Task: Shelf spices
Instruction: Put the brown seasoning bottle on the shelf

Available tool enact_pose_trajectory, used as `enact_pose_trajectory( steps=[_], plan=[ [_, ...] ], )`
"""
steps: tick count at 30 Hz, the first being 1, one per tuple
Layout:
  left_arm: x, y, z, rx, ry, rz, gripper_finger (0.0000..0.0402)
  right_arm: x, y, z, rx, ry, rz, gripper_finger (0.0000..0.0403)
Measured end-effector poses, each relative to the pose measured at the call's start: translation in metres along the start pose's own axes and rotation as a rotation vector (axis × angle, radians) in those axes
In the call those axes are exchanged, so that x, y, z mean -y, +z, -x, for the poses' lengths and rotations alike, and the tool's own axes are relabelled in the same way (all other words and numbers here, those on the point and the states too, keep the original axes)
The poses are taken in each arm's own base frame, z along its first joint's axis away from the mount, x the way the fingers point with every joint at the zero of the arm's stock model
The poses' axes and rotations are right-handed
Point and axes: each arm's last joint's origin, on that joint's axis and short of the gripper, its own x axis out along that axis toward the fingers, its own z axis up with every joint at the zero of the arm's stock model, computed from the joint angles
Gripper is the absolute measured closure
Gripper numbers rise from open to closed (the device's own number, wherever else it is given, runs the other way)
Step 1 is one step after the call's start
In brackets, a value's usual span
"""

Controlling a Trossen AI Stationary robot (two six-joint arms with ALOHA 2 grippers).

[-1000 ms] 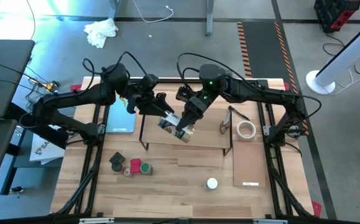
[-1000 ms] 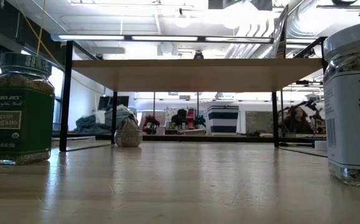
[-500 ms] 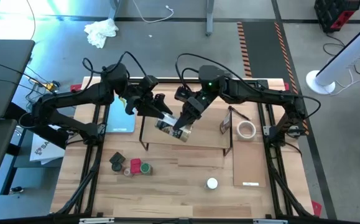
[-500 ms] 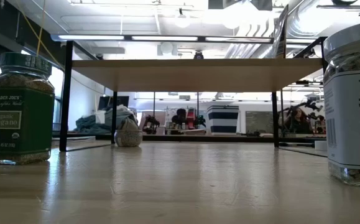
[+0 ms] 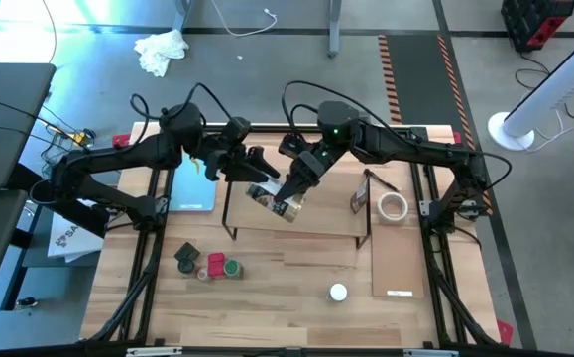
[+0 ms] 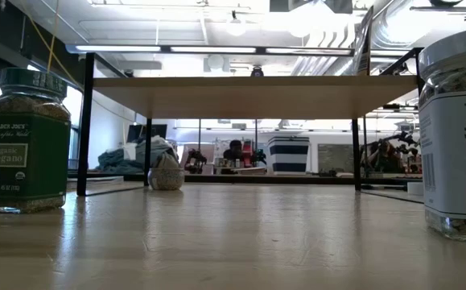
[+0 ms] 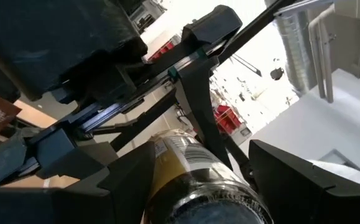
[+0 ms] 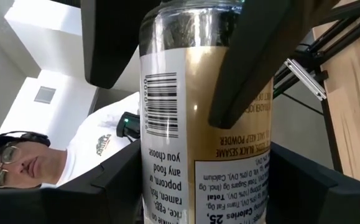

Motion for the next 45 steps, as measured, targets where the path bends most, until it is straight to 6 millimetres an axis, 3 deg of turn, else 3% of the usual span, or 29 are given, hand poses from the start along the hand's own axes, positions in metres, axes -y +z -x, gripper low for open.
enact_pose_trajectory(
  steps=[16,22,25,32,39,45],
  plan=[
    [0.002,0.011,0.009,0.004,-0.066,-0.071,0.0124,0.0,0.0,0.0,0.016,-0.006,0.026,0.0136],
    [0.023,0.017,0.026,-0.015,-0.175,-0.161,0.0093,0.0,0.0,0.0,0.003,-0.002,0.031,0.0136],
    [0.029,0.011,0.023,-0.044,-0.196,-0.162,0.0076,0.0,0.0,0.0,-0.004,0.0,0.032,0.0136],
    [0.022,0.017,0.028,0.006,-0.145,-0.234,0.0049,-0.001,0.0,0.0,-0.009,0.01,0.034,0.0136],
    [-0.01,0.01,0.031,-0.051,0.092,-0.201,0.0048,-0.003,-0.003,-0.004,-0.031,0.023,0.03,0.0136],
    [0.0,0.011,0.025,-0.01,0.035,-0.245,0.0048,-0.002,-0.004,-0.004,-0.028,0.011,0.02,0.0136]
  ],
)
